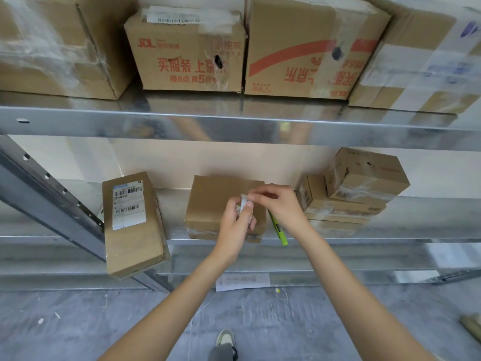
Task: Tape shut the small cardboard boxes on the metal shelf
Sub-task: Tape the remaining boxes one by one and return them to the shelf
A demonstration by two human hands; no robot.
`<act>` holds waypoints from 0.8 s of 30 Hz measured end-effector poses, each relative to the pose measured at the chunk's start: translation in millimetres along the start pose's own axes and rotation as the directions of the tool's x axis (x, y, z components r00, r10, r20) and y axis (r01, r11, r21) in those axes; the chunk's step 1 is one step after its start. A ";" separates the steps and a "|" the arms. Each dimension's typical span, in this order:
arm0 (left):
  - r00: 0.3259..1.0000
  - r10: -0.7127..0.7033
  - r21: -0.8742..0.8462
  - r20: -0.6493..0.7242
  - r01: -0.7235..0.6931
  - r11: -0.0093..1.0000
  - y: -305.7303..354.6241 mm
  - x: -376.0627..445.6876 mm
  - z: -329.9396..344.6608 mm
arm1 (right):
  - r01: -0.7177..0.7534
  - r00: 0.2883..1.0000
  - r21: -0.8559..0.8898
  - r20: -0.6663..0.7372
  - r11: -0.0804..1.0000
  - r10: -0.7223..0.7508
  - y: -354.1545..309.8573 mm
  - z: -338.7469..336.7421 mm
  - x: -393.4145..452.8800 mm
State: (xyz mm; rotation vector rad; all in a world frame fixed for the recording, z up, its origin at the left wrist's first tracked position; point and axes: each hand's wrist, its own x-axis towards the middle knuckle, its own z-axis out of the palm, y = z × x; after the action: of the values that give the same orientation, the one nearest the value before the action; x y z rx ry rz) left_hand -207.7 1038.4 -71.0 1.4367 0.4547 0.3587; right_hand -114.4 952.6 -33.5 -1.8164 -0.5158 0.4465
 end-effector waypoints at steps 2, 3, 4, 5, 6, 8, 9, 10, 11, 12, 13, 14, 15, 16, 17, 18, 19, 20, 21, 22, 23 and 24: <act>1.000 0.009 0.021 0.013 -0.009 1.000 -2.2 -0.5 -1.1 | -0.027 0.999 -0.039 0.040 0.999 0.028 -0.4 -4.7 0.3; 1.000 0.016 0.035 0.024 -0.017 0.999 -3.2 -1.2 -1.5 | -0.041 0.998 -0.051 0.051 0.998 0.044 -0.8 -7.5 1.2; 0.999 0.027 0.047 0.033 -0.028 0.998 -4.2 -1.9 -1.5 | -0.063 0.996 -0.051 0.058 0.997 0.066 -1.8 -10.4 2.0; 0.999 0.038 0.057 0.037 -0.040 0.998 -5.1 -2.7 -1.2 | -0.090 0.994 -0.039 0.063 0.995 0.092 -3.5 -12.5 2.3; 0.998 0.048 0.066 0.038 -0.050 0.997 -5.6 -3.2 -0.9 | -0.105 0.992 -0.027 0.068 0.994 0.106 -5.4 -13.6 2.1; 0.998 0.060 0.083 0.035 -0.063 0.995 -4.9 -3.7 0.3 | -0.058 0.997 -0.058 0.041 0.997 0.061 -7.7 -14.0 2.3; 0.997 0.063 0.089 0.033 -0.066 0.994 -3.7 -3.6 0.9 | -0.024 0.999 -0.087 0.025 0.996 0.026 -8.7 -13.2 1.9; 0.997 0.063 0.091 0.033 -0.065 0.994 -2.2 -2.9 1.2 | -0.002 1.000 -0.100 0.016 0.995 0.004 -9.9 -12.4 1.1; 0.998 0.061 0.090 0.036 -0.064 0.994 -0.7 -2.2 1.4 | 0.007 1.000 -0.100 0.013 0.995 -0.005 -10.9 -12.2 0.3; 0.997 0.060 0.090 0.039 -0.063 0.994 0.8 -1.3 1.6 | 0.013 1.000 -0.095 0.016 0.995 -0.011 -10.8 -13.1 -0.5; 0.997 0.061 0.093 0.041 -0.064 0.994 1.9 -0.6 1.7 | 0.018 1.000 -0.090 0.018 0.996 -0.017 -10.6 -14.4 -1.5; 0.997 0.064 0.097 0.043 -0.068 0.993 2.4 -0.2 2.0 | 0.024 1.000 -0.085 0.017 0.996 -0.022 -10.2 -15.3 -2.6; 0.997 0.068 0.100 0.045 -0.072 0.992 2.2 -0.3 2.2 | 0.031 0.999 -0.091 0.015 0.995 -0.030 -9.4 -15.7 -3.2; 0.996 0.070 0.102 0.049 -0.075 0.992 1.6 -0.8 2.5 | 0.046 0.999 -0.120 0.013 0.992 -0.044 -8.5 -15.9 -3.6; 0.996 0.068 0.101 0.052 -0.073 0.992 0.4 -1.9 2.8 | 0.067 0.998 -0.178 0.013 0.982 -0.066 -7.9 -15.7 -3.7; 0.997 0.062 0.098 0.054 -0.067 0.993 -0.9 -3.0 3.1 | 0.092 0.996 -0.249 0.026 0.964 -0.088 -7.5 -15.3 -3.8; 0.997 0.057 0.096 0.056 -0.062 0.993 -2.2 -4.0 3.3 | 0.113 0.994 -0.317 0.045 0.942 -0.104 -7.5 -14.9 -3.5; 0.997 0.054 0.104 0.058 -0.060 0.993 -2.9 -4.6 3.3 | 0.129 0.991 -0.369 0.063 0.920 -0.114 -7.2 -14.9 -2.8; 0.997 0.053 0.125 0.062 -0.061 0.990 -3.3 -4.7 3.1 | 0.137 0.990 -0.404 0.075 0.905 -0.116 -7.4 -15.7 -1.9; 0.996 0.051 0.154 0.069 -0.061 0.986 -3.4 -4.6 2.5 | 0.135 0.991 -0.421 0.080 0.897 -0.111 -8.0 -17.0 -1.2; 0.996 0.046 0.182 0.080 -0.060 0.981 -3.1 -4.3 1.8 | 0.127 0.991 -0.425 0.085 0.896 -0.100 -9.3 -18.4 -1.0; 0.995 0.038 0.207 0.091 -0.056 0.977 -2.8 -3.7 0.9 | 0.119 0.992 -0.414 0.090 0.903 -0.089 -11.0 -19.8 -1.5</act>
State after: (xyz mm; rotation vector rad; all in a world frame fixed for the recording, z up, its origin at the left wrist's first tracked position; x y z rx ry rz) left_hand -210.6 1035.5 -73.5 1.6634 0.3972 0.2912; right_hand -106.3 939.1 -17.1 -2.1763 -0.8013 0.3424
